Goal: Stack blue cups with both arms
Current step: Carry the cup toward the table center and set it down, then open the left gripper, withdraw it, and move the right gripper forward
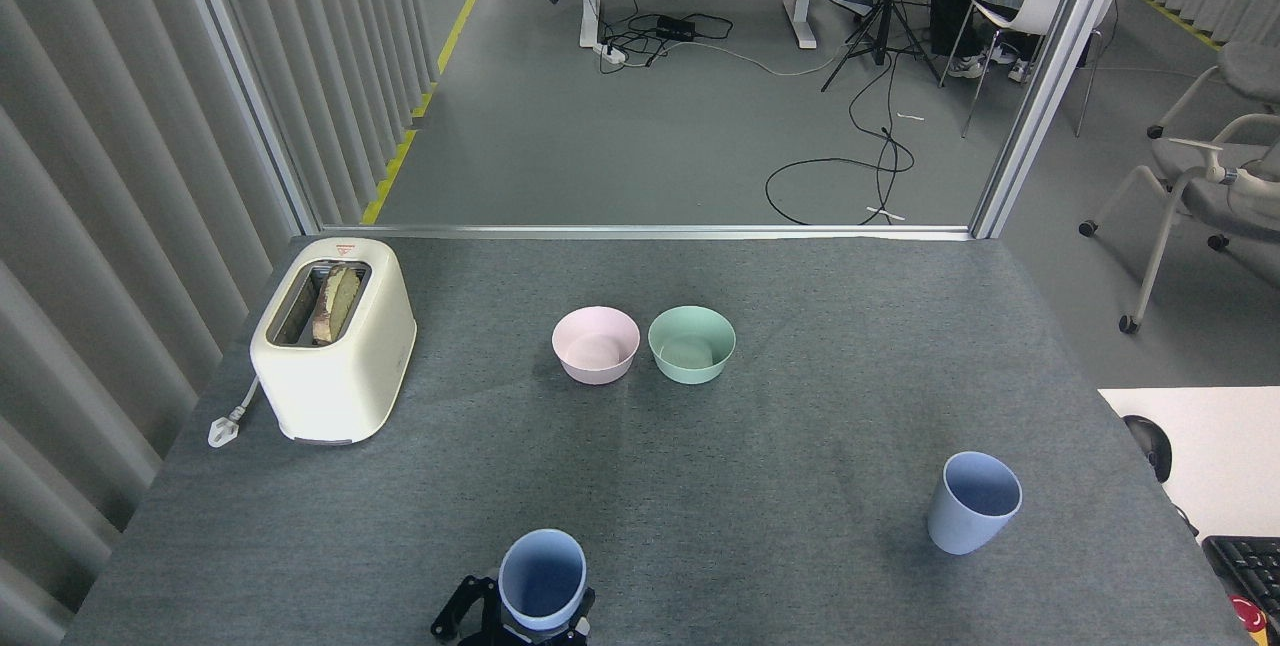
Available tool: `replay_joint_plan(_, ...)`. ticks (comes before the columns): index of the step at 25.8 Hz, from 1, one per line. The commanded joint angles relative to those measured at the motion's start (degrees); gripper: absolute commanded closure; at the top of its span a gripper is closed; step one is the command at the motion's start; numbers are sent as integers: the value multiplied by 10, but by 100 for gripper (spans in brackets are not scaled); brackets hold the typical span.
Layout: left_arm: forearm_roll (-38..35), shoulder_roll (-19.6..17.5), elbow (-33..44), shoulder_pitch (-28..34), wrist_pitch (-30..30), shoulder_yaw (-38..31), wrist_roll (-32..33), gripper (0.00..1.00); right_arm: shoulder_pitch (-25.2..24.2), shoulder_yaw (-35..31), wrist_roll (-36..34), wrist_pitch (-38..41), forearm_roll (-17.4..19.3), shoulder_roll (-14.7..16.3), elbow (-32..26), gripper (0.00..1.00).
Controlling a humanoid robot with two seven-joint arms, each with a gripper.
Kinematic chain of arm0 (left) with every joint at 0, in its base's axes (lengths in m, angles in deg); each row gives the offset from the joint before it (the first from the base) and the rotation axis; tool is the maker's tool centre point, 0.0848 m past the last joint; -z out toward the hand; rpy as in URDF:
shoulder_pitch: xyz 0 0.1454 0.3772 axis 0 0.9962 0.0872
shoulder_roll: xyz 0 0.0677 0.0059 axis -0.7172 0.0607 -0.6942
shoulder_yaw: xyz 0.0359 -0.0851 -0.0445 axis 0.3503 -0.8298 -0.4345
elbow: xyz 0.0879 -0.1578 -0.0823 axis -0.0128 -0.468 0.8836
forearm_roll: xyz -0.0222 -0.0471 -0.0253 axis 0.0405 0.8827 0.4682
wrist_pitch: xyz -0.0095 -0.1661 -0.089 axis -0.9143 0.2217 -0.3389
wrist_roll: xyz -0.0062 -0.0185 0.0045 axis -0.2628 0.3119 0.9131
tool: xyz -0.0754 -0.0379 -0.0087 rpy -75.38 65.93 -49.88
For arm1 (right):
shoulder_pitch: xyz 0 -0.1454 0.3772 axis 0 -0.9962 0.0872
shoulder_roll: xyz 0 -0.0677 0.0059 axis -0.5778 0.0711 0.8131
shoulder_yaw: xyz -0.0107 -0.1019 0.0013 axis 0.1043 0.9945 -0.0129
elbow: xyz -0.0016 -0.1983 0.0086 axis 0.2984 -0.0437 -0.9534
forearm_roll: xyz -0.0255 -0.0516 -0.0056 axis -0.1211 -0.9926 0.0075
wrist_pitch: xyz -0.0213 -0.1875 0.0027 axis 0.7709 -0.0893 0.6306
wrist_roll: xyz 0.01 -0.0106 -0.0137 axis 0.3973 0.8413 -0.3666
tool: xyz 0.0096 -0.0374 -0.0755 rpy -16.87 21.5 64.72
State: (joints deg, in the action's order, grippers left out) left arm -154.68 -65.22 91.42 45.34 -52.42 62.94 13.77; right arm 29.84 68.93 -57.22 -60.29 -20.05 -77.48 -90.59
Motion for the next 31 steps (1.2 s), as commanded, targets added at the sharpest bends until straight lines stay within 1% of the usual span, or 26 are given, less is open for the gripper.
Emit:
replay_joint_plan(1,-46,29,-20,-12,0,32,0,40,0,-1,0,0,0,-1,0,0)
replay_joint_plan(3,-63,49,-43,-20,0,33,0,38,1,-1,0,0,0,-2,0,0)
replay_joint_plan(4,-64,56,-57,-27,0,34,0,32,2,-1,0,0,0,-2,0,0)
replay_joint_plan(5,-64,60,-64,-32,0,33,0,23,2,-1,0,0,0,-2,0,0)
replay_joint_plan(7,-63,64,-71,-36,0,33,-1,1,2,-1,0,0,0,-1,0,0)
replay_joint_plan(12,-61,55,-72,-38,-9,31,-1,0,2,-1,0,0,0,-1,1,0)
replay_joint_plan(19,-57,42,-64,-14,-17,26,-6,0,4,-1,0,1,0,-1,1,0)
replay_joint_plan(23,-55,18,-50,-4,-17,15,-7,0,4,-1,0,1,0,-1,1,0)
replay_joint_plan(25,-55,8,-30,16,-18,9,-7,0,4,0,0,1,1,-1,1,0)
replay_joint_plan(31,-54,-22,-3,39,-30,-29,-8,0,11,0,0,1,0,0,1,0)
